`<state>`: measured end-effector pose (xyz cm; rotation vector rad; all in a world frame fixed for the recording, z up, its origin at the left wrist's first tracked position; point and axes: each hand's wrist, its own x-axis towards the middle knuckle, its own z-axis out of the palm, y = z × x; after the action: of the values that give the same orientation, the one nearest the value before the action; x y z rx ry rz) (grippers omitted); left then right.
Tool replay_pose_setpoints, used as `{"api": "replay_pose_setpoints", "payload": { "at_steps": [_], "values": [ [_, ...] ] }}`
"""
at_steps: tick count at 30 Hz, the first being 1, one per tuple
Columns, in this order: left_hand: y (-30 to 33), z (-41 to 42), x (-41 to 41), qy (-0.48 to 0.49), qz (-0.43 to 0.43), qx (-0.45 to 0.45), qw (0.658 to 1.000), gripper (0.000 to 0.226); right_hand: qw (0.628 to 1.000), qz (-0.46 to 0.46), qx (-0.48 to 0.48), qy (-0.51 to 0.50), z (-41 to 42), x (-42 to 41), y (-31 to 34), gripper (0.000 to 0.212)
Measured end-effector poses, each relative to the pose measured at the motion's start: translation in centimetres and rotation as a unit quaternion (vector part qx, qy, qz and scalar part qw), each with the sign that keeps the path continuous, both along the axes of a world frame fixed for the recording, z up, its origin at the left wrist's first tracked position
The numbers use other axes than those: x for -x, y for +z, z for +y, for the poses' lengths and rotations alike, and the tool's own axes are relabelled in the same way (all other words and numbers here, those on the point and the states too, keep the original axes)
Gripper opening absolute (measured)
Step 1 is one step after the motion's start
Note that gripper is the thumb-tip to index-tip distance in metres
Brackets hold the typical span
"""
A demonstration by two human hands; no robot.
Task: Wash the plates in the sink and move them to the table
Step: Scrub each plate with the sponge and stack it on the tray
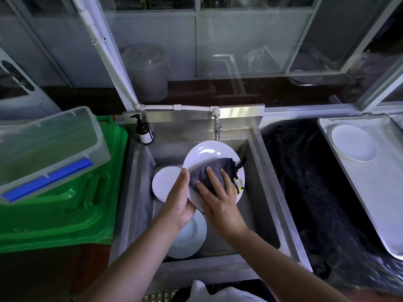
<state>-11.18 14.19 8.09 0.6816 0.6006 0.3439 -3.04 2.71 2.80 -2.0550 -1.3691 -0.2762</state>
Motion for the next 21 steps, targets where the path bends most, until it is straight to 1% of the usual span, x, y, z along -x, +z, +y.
{"api": "replay_pose_setpoints", "payload": {
  "at_steps": [3, 5, 6, 8, 10, 12, 14, 16, 17, 18, 20, 21],
  "values": [
    [0.0, 0.2, 0.3, 0.003, -0.003, -0.009, 1.0, 0.074, 0.999, -0.026, 0.017, 0.044, -0.9, -0.3, 0.0, 0.062],
    [-0.1, 0.3, 0.6, 0.001, -0.007, 0.001, 1.0, 0.073, 0.997, -0.049, 0.043, 0.047, -1.7, -2.1, 0.2, 0.058],
    [-0.1, 0.3, 0.7, 0.001, -0.007, 0.004, 1.0, 0.07, 0.998, -0.042, 0.049, 0.028, -2.1, -2.9, 0.5, 0.055],
    [0.5, 0.0, 0.6, -0.006, -0.005, 0.0, 1.0, 0.068, 0.998, 0.001, 0.044, -0.038, -2.2, -3.4, 1.3, 0.053],
    [1.0, -0.8, 0.3, -0.009, -0.002, -0.002, 1.0, 0.069, 0.997, 0.018, 0.032, -0.066, -1.8, -1.7, 2.0, 0.055],
    [1.2, -1.1, 0.0, -0.001, -0.001, 0.004, 1.0, 0.072, 0.999, -0.007, 0.022, -0.024, -1.9, 0.5, 1.6, 0.059],
    [0.9, -1.1, 0.0, -0.003, -0.004, -0.002, 1.0, 0.075, 0.999, -0.028, 0.032, 0.03, -2.7, 1.0, 1.1, 0.066],
    [0.6, -1.1, 0.3, 0.002, -0.007, 0.005, 1.0, 0.075, 0.996, -0.059, 0.05, 0.052, -3.7, -0.4, 1.2, 0.06],
    [0.6, -1.1, 0.4, 0.005, -0.009, 0.01, 1.0, 0.074, 0.995, -0.067, 0.063, 0.042, -4.1, -1.4, 1.3, 0.054],
    [0.5, -1.1, 0.6, 0.011, -0.008, 0.011, 1.0, 0.073, 0.996, -0.054, 0.073, 0.013, -4.4, -2.3, 1.6, 0.049],
    [0.5, -1.2, 0.6, 0.016, 0.0, 0.0, 1.0, 0.07, 0.995, 0.012, 0.071, -0.068, -4.3, -3.1, 2.0, 0.05],
    [0.7, -1.3, 0.5, 0.019, 0.004, -0.006, 1.0, 0.071, 0.994, 0.036, 0.061, -0.088, -4.1, -2.5, 2.1, 0.051]
  ]
}}
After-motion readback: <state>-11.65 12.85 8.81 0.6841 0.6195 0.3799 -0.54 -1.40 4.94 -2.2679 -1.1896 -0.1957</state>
